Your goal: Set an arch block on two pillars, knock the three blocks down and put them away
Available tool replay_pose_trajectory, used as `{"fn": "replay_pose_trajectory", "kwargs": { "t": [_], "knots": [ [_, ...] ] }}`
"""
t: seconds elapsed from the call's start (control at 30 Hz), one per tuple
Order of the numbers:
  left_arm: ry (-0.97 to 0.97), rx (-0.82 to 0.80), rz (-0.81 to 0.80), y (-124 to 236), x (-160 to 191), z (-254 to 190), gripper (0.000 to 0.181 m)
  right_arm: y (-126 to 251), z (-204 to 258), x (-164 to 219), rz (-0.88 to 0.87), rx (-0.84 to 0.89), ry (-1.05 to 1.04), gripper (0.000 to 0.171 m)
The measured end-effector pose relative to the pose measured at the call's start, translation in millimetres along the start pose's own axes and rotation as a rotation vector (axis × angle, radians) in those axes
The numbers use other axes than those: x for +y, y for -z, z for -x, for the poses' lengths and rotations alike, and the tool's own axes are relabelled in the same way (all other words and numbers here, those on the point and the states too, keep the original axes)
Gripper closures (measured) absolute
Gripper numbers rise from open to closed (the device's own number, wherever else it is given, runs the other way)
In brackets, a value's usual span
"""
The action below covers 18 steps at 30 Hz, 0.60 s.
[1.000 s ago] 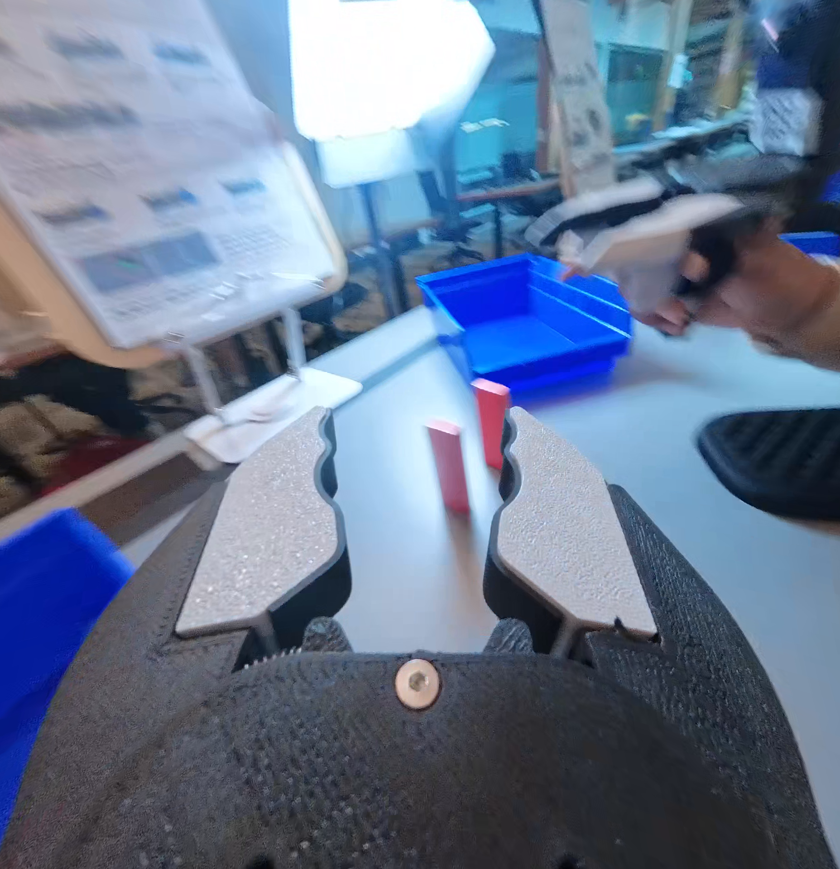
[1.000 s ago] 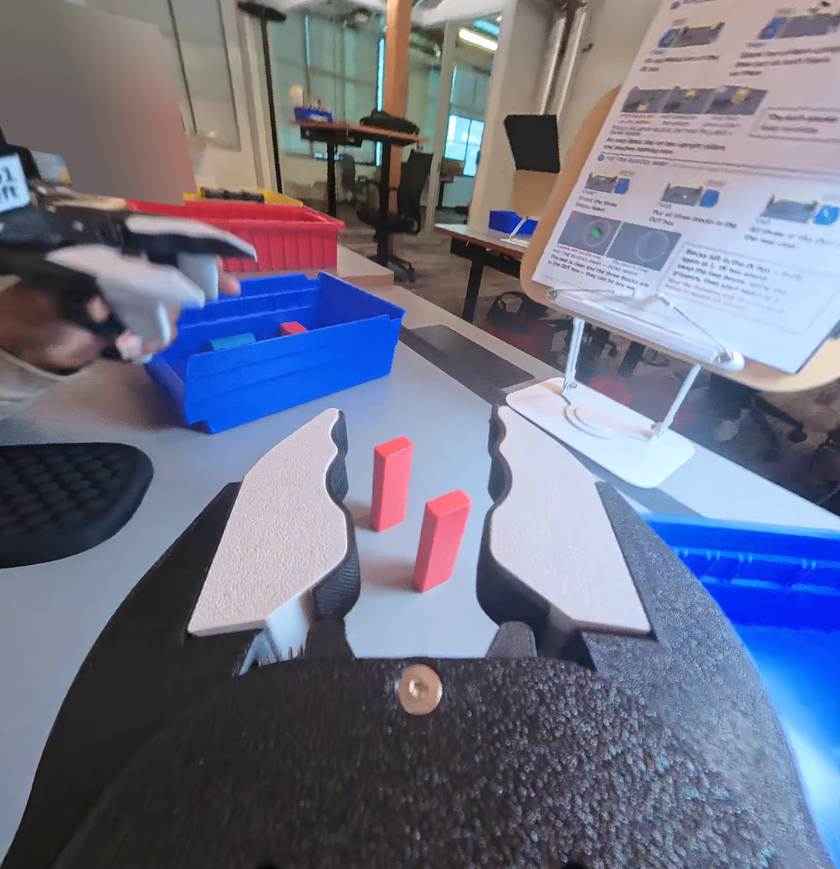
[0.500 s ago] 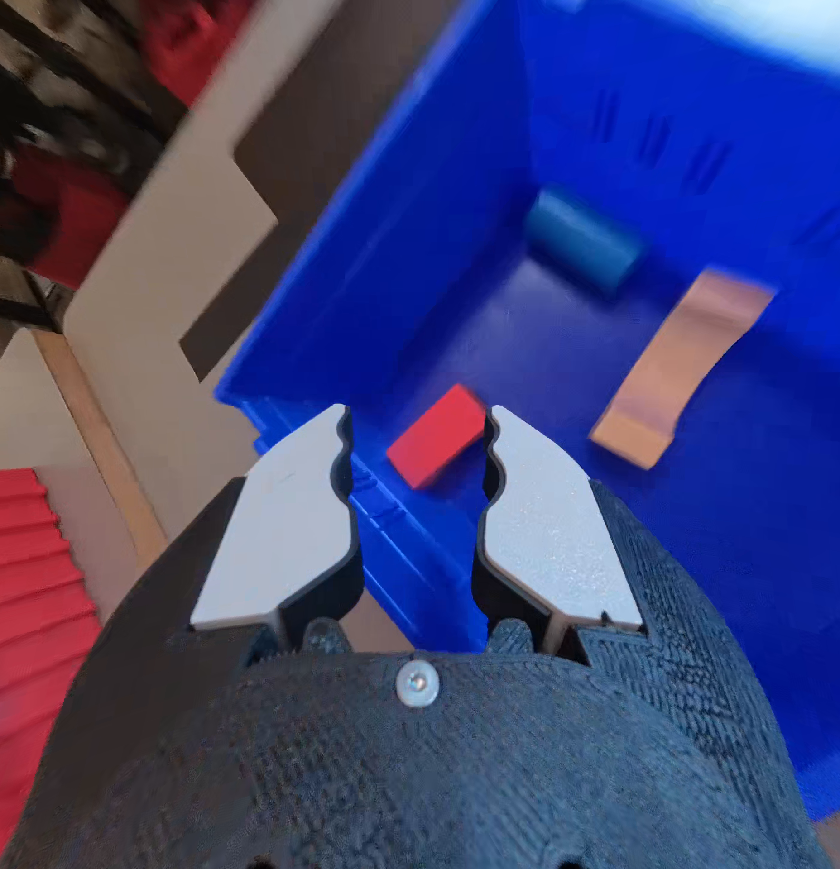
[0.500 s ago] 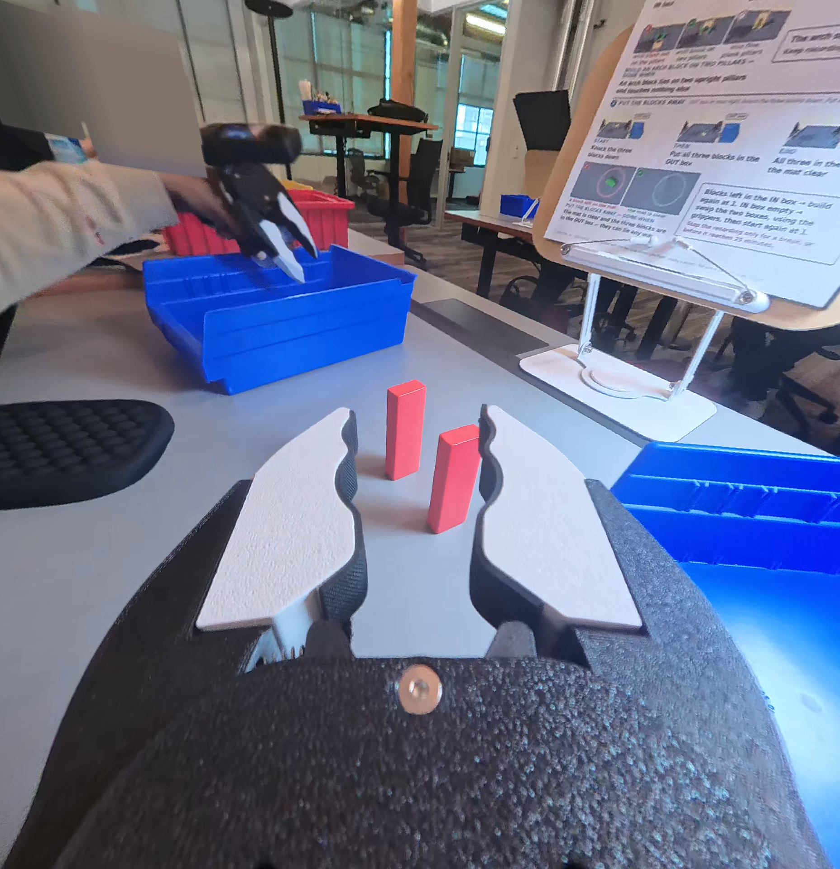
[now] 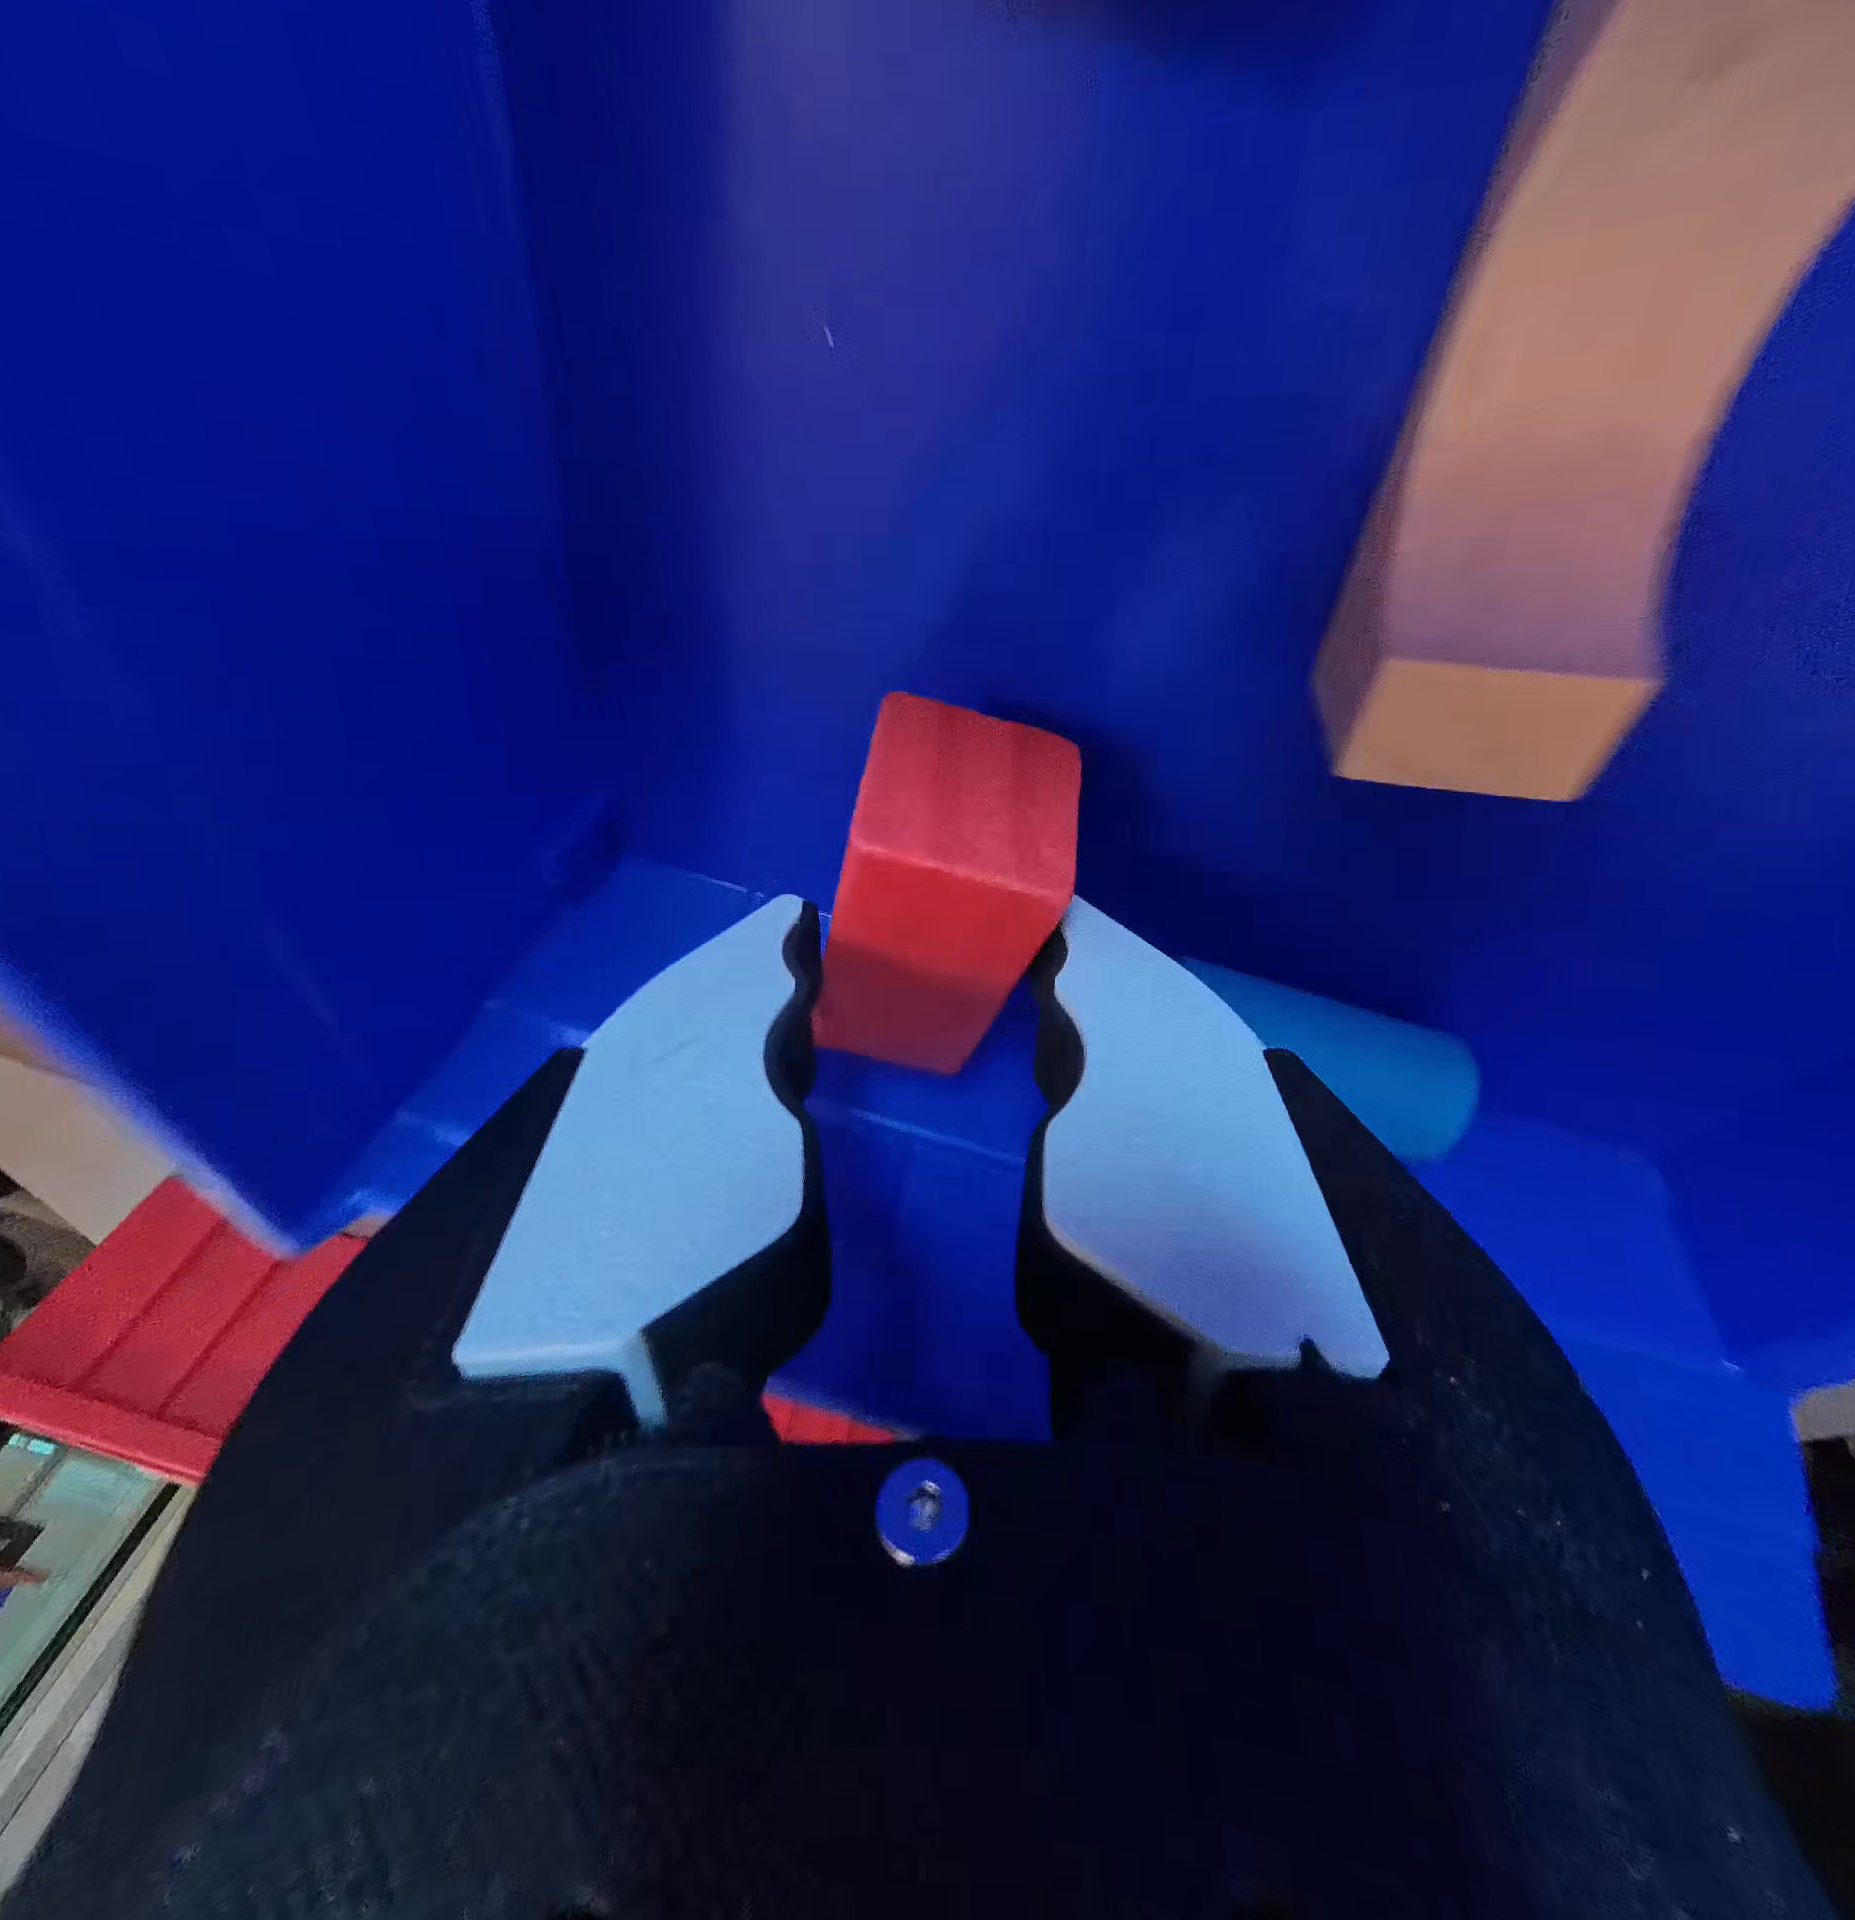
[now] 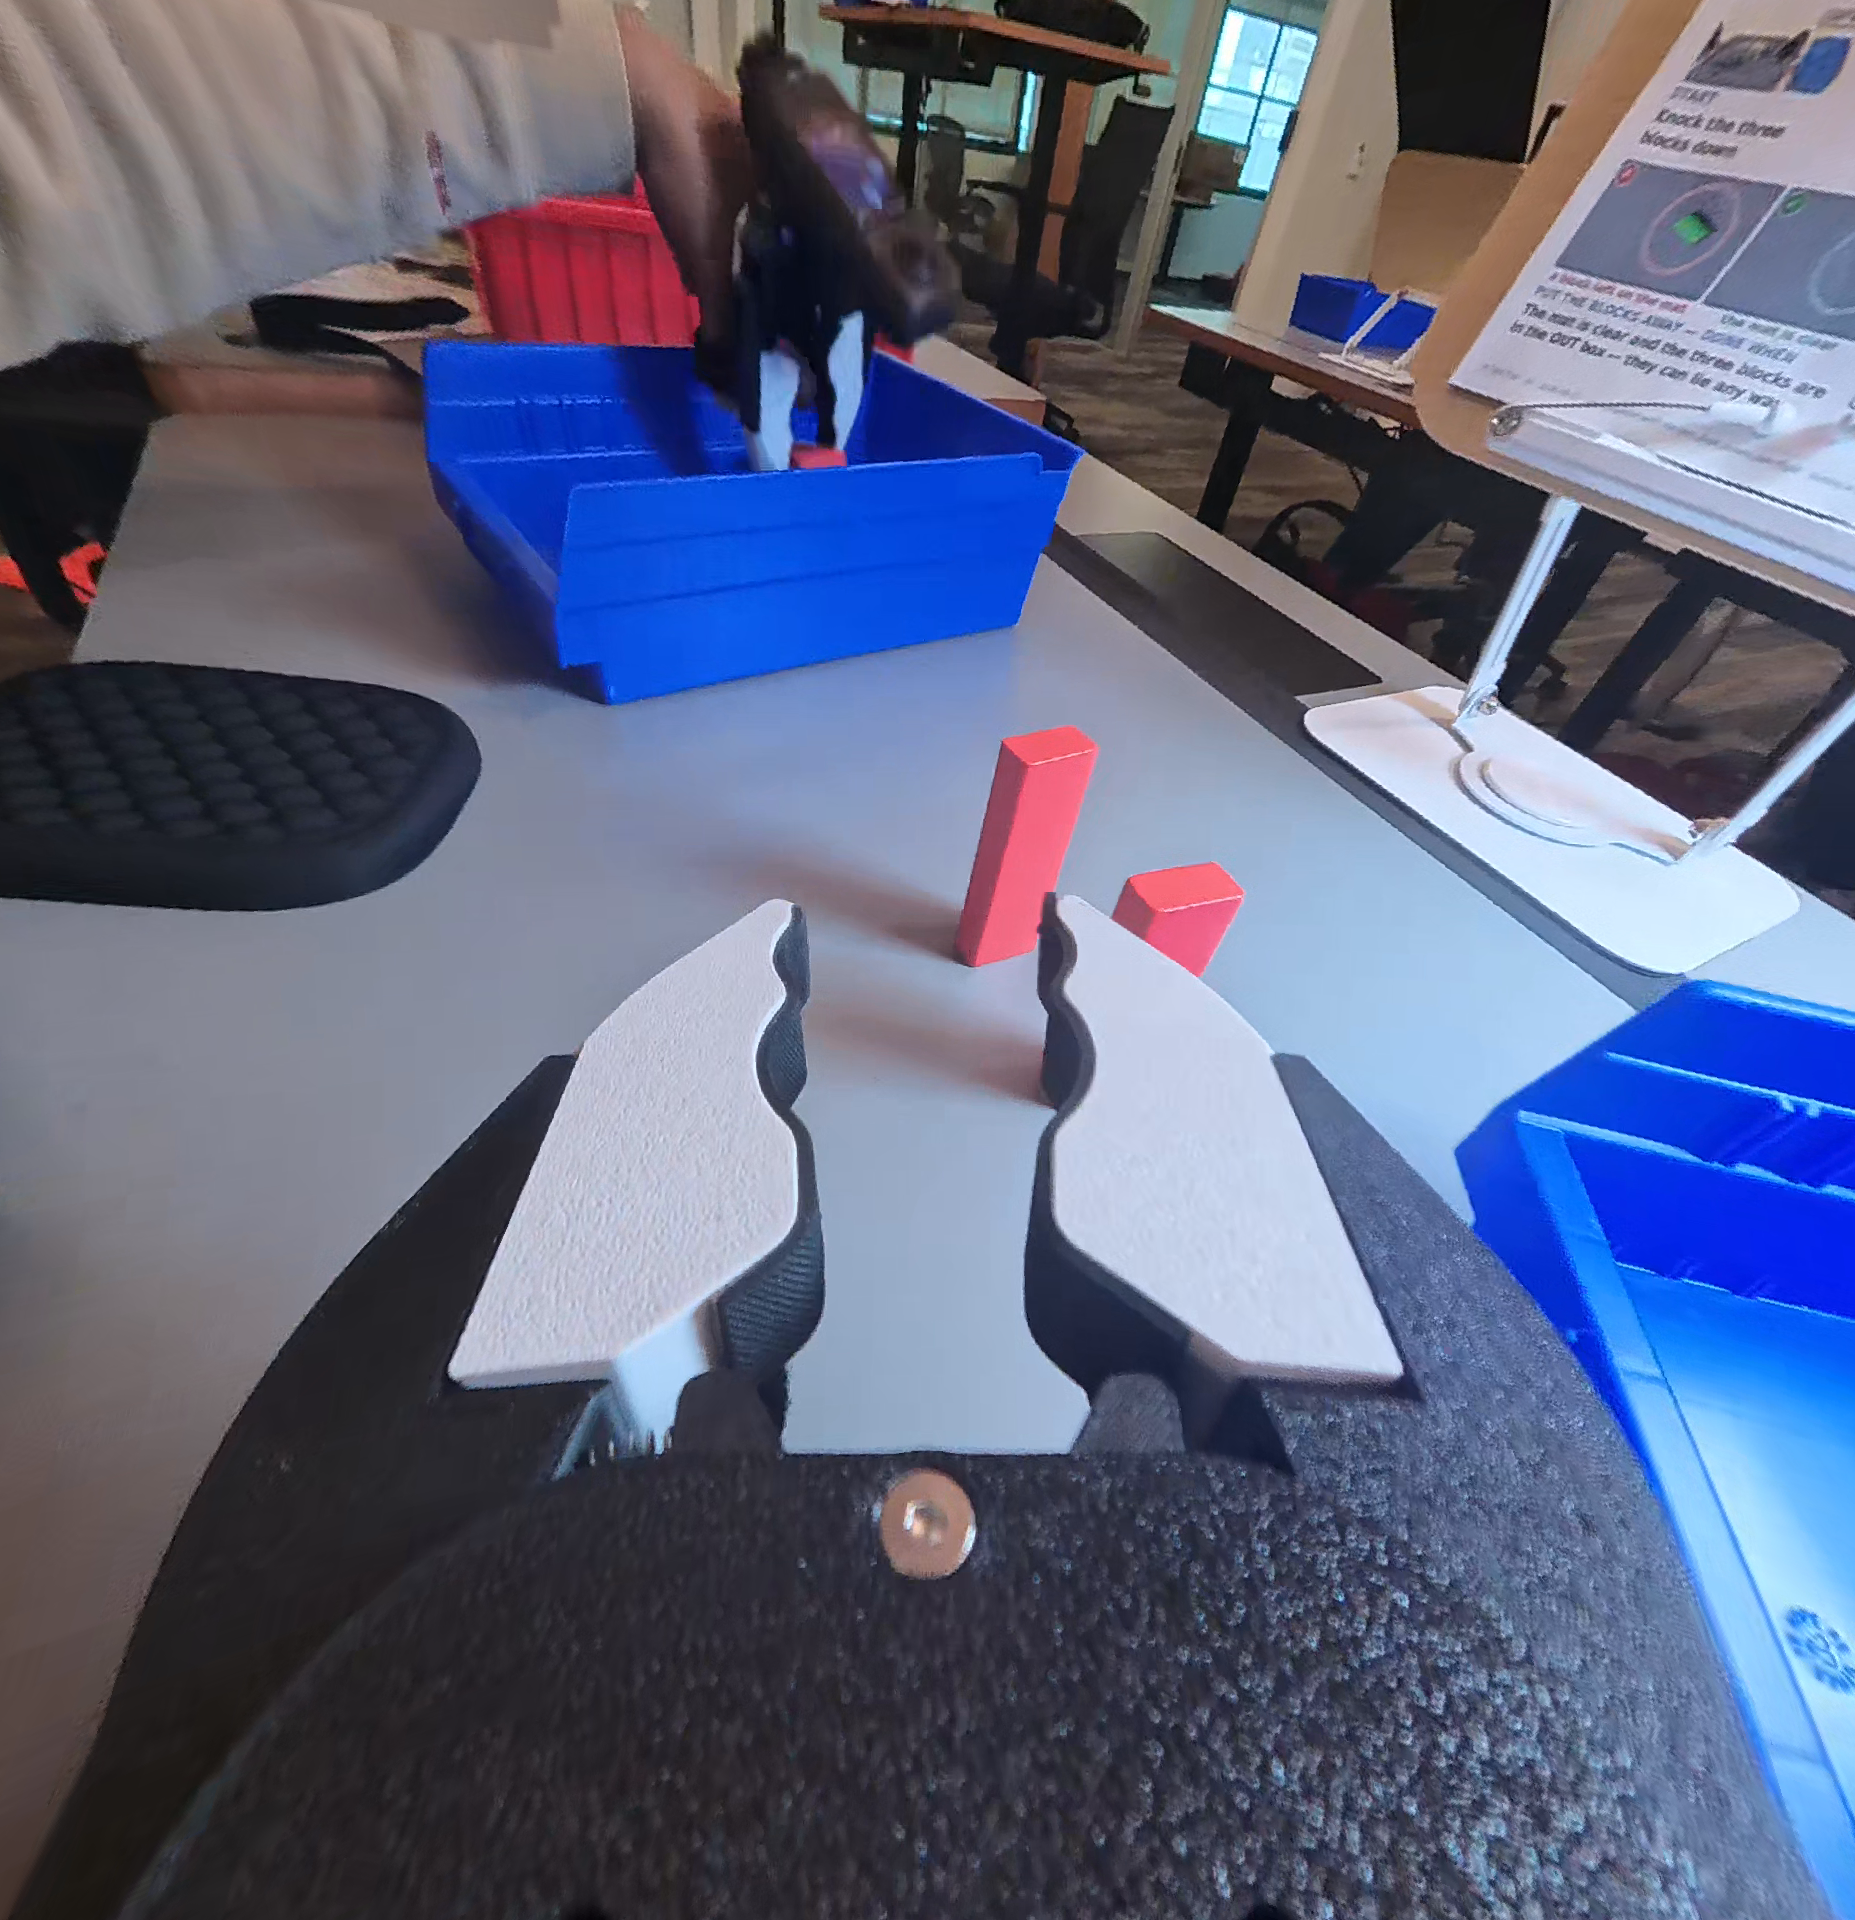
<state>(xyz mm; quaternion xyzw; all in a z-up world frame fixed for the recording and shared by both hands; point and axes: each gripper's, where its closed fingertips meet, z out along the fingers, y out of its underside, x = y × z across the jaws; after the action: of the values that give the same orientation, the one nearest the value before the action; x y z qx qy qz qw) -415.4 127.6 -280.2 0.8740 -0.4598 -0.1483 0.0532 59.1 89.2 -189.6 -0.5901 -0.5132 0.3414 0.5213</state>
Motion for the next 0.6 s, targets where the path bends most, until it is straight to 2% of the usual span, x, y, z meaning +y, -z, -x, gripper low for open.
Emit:
{"fn": "replay_pose_trajectory", "kwargs": {
  "t": [0.03,0.1,0.2,0.33,0.43,0.53,0.6],
  "knots": [
    [0.002,-0.022,-0.05,15,-6,-1,0.142,-2,2,0,0.004,-0.006,0.002,0.128],
    [-0.03,-0.091,-0.168,53,-22,-7,0.142,-9,8,-2,0.017,-0.016,0.008,0.128],
    [-0.107,-0.183,-0.396,118,-66,-38,0.142,-23,23,-9,0.043,-0.05,0.019,0.126],
    [-0.275,-0.247,-0.652,181,-137,-120,0.141,-44,42,-28,0.062,-0.052,0.096,0.123],
    [-0.362,-0.258,-0.756,192,-187,-185,0.142,-59,56,-42,0.078,-0.043,0.171,0.122],
    [-0.443,-0.262,-0.78,181,-221,-232,0.142,-73,64,-33,0.139,-0.027,0.255,0.12],
    [-0.465,-0.244,-0.787,175,-234,-248,0.142,-77,74,-20,0.168,-0.062,0.286,0.138]
  ]
}}
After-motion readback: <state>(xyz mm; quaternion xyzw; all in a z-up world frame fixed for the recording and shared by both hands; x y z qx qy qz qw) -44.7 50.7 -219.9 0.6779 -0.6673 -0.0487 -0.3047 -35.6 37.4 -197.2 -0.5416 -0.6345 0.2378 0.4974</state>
